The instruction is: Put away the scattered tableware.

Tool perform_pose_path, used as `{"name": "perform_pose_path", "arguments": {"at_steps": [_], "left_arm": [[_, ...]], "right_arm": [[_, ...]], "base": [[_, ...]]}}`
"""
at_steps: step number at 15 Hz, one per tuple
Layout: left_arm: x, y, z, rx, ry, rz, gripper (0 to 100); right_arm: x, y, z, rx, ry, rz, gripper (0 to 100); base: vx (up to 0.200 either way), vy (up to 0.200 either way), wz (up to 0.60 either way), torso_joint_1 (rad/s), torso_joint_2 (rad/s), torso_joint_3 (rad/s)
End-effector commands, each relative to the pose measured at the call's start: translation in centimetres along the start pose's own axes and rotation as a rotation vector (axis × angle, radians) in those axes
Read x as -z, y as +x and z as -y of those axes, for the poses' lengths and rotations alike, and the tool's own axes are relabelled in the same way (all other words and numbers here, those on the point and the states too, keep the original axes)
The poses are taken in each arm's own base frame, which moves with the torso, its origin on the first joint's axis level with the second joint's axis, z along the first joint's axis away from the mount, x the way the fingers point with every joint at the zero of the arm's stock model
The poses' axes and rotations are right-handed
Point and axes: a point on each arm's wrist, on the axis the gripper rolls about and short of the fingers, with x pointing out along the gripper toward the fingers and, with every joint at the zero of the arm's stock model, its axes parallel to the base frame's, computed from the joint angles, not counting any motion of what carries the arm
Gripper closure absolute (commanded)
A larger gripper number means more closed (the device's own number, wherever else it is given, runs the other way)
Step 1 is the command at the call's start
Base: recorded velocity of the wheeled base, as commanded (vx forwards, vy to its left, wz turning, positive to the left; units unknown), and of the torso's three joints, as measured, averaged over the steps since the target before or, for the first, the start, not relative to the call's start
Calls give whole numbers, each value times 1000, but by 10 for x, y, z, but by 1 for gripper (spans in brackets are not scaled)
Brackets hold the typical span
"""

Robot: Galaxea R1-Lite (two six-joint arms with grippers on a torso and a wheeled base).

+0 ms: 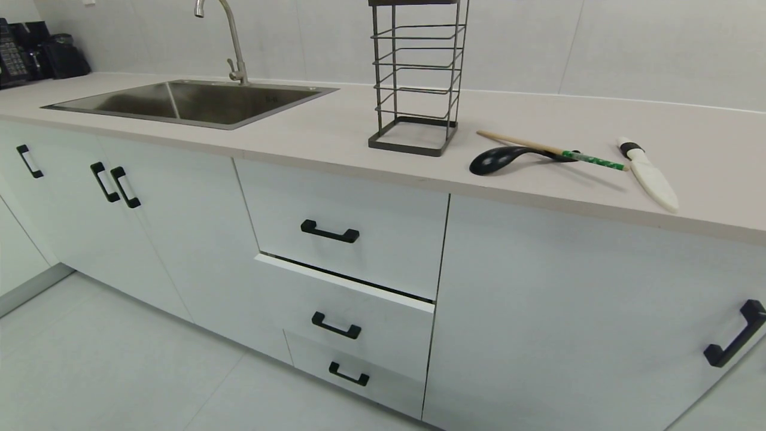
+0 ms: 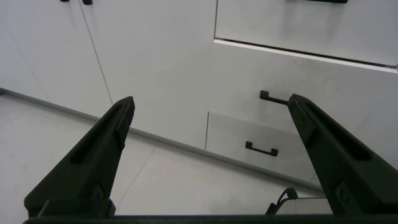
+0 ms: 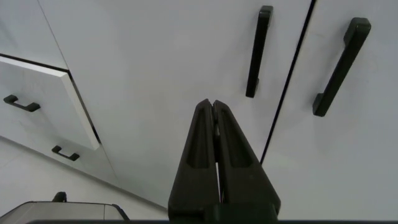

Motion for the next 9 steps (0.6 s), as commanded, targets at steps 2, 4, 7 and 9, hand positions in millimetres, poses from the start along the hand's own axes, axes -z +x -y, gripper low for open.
{"name": "perform_pose_path", "arguments": {"at_steps": [2,4,7,9], "left_arm": [[0,0,0,0,-1,0,0],[0,0,0,0,8,0,0],[0,0,0,0,10,0,0],[0,0,0,0,10,0,0]], "right_arm": [[0,0,0,-1,6,-2,100],[0,0,0,-1,14,-3,100],[0,0,0,1,14,-3,100],[0,0,0,1,14,-2,100]], "base": [[0,100,0,4,-4,1],[0,200,0,2,5,0],[0,0,0,0,0,0],[0,0,0,0,0,0]]}}
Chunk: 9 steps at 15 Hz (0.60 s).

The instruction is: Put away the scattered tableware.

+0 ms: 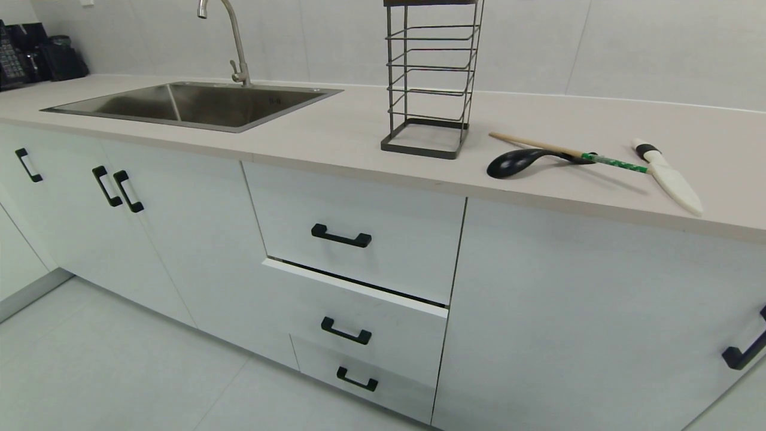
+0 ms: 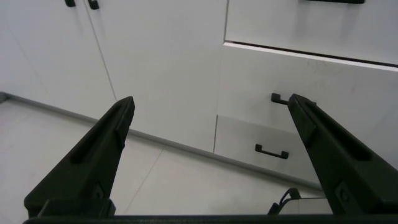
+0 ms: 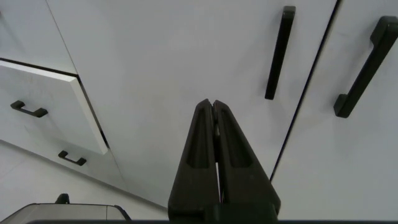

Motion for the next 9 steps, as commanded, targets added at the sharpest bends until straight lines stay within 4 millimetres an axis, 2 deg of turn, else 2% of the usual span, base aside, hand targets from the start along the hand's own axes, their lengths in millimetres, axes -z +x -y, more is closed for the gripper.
{"name": "perform_pose_path", "arguments": {"at_steps": [1,9], "left_arm": [[0,0,0,1,8,0,0],[0,0,0,3,3,0,0]], "right_arm": [[0,0,0,-1,0,-3,100],[0,0,0,-1,1,-3,100]], "base": [[0,0,0,0,0,0],[0,0,0,0,0,0]]}}
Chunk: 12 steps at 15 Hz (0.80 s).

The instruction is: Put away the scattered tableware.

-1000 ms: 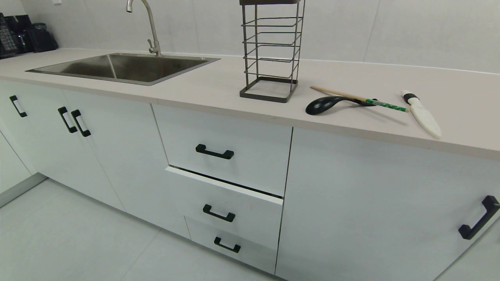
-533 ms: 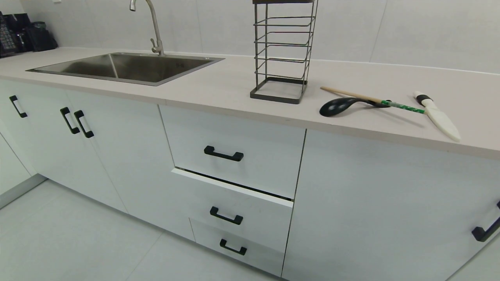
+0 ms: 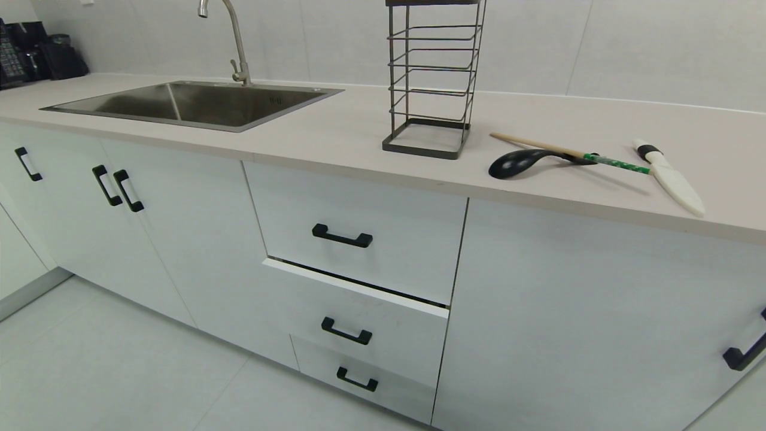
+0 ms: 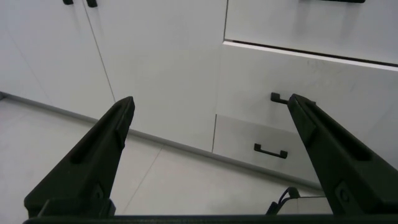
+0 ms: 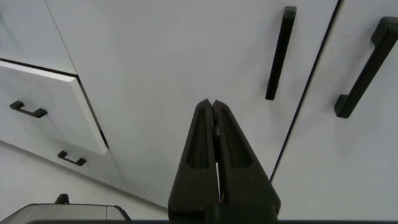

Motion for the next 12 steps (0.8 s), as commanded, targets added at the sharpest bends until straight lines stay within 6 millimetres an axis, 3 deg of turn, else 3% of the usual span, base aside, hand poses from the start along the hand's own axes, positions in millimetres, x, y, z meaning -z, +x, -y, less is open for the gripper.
{"name": "perform_pose_path", "arguments": {"at_steps": [1,4,5,6,8,11,12], "left_arm": [[0,0,0,0,2,0,0],[0,0,0,3,13,3,0],[-13,-2,0,10,48,86,0],[-70,-19,2,60,97,361,0],[-132,-33,4,77,172,449,0],[-116,-29,3,108,235,291,0],[-113,-26,4,170,342,253,0]], "right_arm": [[0,0,0,-1,0,-2,100],[0,0,0,-1,0,-2,100],[0,0,0,-1,0,-2,100],[0,0,0,-1,0,-2,100],[0,0,0,-1,0,-2,100],[0,0,0,-1,0,-2,100],[0,0,0,-1,0,-2,100]], "base": [[0,0,0,0,0,0],[0,0,0,0,0,0],[0,0,0,0,0,0],[0,0,0,0,0,0],[0,0,0,0,0,0],[0,0,0,0,0,0],[0,0,0,0,0,0]]}}
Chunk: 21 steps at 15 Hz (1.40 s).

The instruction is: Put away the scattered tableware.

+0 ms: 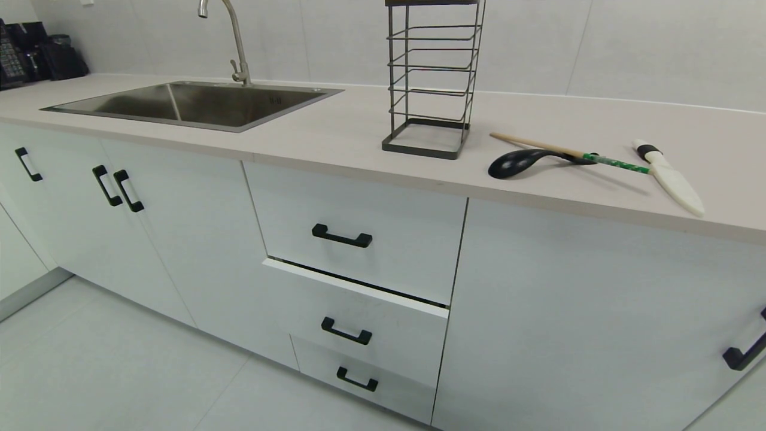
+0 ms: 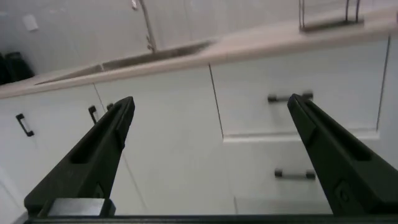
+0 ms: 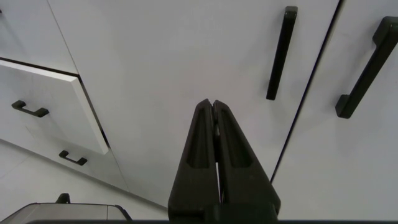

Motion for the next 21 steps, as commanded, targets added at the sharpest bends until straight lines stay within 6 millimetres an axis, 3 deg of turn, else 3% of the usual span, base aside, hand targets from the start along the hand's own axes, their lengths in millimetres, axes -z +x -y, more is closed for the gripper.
{"name": "perform_pose_path", "arguments": {"at_steps": [1,5,6,8,10,14,16,21], "left_arm": [[-2,13,-2,156,131,-56,0],[10,66,-3,446,476,-175,0],[10,66,-3,446,476,-175,0],[28,104,-1,640,637,-260,0],[39,124,4,737,683,-299,0],[49,150,9,763,690,-317,0],[62,169,19,832,689,-365,0],[115,226,69,1019,789,-379,0]], "right_arm": [[0,0,0,0,0,-2,100],[0,0,0,0,0,-2,100],[0,0,0,0,0,-2,100],[0,0,0,0,0,-2,100],[0,0,0,0,0,-2,100],[0,0,0,0,0,-2,100],[0,0,0,0,0,-2,100],[0,0,0,0,0,-2,100]], "base": [[0,0,0,0,0,0],[0,0,0,0,0,0],[0,0,0,0,0,0],[0,0,0,0,0,0],[0,0,0,0,0,0],[0,0,0,0,0,0],[0,0,0,0,0,0],[0,0,0,0,0,0]]}}
